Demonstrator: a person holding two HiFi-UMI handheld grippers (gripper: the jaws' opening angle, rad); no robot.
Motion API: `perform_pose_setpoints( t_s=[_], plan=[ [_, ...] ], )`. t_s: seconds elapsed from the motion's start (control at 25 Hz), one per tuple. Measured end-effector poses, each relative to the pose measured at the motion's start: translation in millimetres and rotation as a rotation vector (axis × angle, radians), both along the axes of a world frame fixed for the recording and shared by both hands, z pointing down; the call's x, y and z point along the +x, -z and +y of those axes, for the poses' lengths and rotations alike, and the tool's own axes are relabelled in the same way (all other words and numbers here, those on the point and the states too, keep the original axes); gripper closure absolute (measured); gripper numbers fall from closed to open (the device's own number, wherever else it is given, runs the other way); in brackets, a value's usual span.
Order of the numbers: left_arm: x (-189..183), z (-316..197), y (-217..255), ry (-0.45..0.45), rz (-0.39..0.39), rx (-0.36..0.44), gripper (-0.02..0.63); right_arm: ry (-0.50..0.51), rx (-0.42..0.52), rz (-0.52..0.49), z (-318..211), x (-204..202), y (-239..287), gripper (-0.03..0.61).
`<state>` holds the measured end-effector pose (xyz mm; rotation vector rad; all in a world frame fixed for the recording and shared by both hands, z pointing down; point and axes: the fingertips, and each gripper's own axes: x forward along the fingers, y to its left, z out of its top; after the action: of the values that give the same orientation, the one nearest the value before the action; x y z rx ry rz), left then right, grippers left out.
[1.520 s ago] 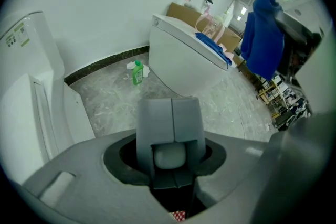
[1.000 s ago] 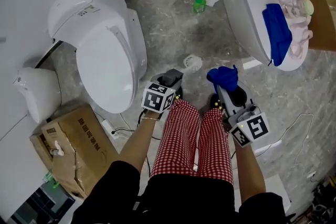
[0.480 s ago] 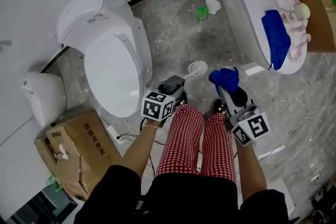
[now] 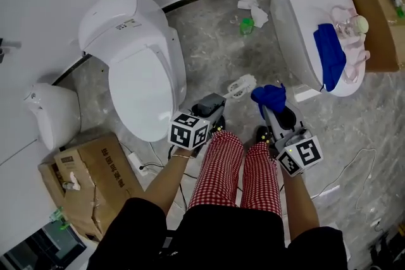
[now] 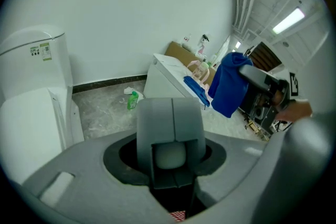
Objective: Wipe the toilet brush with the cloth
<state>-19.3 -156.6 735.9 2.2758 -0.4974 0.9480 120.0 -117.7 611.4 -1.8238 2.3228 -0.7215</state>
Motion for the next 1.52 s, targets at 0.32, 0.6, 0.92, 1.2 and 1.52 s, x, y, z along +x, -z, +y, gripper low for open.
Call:
perform_pose_setpoints(
  t_s=[0.32,0.6,0.92,1.2,1.52],
  plan=[
    [2,-14,49,0.054,0.082,0.043,0.439,0.019,0.021,0.012,-7,-8,24,0.505],
    [7,-24,91,0.072,0.143,0.085,0.439,0.032,0.064,0.021,-19,-10,52,0.505],
    [24,-41,159,0.09,0.27,0.16,0.439,0.021,0.117,0.038,-31,-1,87,0.505],
    [33,-44,203,0.074,0.336,0.205,0.439,0.026,0.155,0.045,-37,2,113,0.505],
    [39,-55,250,0.088,0.4,0.267,0.439,0.021,0.207,0.041,-51,0,146,0.505]
  ],
)
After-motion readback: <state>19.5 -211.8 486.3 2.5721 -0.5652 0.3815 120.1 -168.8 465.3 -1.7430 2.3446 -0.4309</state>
